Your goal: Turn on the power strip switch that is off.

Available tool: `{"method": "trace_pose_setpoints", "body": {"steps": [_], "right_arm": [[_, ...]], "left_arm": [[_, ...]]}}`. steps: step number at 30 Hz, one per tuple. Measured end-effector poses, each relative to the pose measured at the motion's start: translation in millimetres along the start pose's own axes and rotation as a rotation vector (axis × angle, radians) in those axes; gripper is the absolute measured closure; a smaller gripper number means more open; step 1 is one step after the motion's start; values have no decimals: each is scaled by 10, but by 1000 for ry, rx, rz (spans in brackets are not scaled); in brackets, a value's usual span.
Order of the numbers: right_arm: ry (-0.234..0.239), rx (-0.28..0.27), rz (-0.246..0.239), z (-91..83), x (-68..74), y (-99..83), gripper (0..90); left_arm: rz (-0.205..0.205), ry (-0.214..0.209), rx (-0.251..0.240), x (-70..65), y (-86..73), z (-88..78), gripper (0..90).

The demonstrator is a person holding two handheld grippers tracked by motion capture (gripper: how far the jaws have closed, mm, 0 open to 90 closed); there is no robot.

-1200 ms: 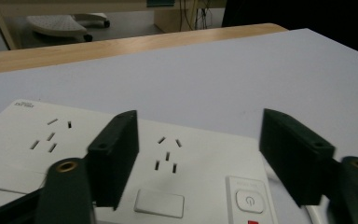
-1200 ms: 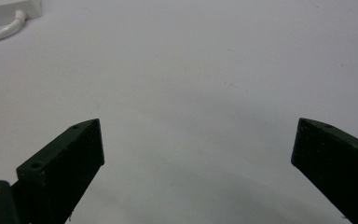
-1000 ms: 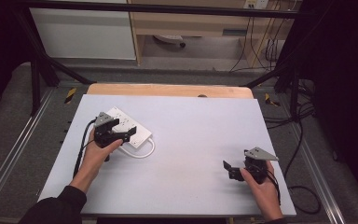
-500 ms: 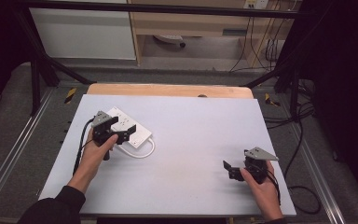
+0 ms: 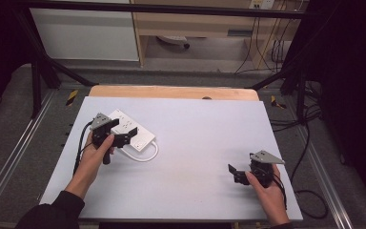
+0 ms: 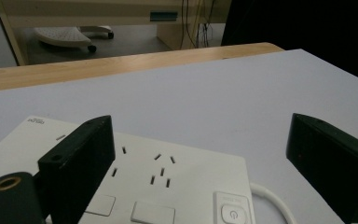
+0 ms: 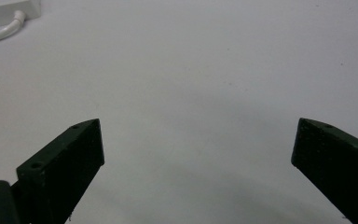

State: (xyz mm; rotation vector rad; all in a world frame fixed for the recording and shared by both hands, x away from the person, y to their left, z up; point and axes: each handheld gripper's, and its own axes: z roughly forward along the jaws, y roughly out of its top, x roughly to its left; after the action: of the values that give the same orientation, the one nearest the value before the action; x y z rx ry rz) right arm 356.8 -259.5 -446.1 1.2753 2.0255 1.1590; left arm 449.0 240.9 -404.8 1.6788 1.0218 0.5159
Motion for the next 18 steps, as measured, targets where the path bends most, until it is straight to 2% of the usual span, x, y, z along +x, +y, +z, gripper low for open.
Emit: {"method": "trace_pose_setpoints", "body": {"steps": [4,18], "right_arm": [[1,-5,4,-1,-1,2,28],[-1,-7,0,-5,2,6,28]], "left_arm": [[5,2,19,-8,21,-36,79],[15,-7,18,-33,88,-164,72]]}}
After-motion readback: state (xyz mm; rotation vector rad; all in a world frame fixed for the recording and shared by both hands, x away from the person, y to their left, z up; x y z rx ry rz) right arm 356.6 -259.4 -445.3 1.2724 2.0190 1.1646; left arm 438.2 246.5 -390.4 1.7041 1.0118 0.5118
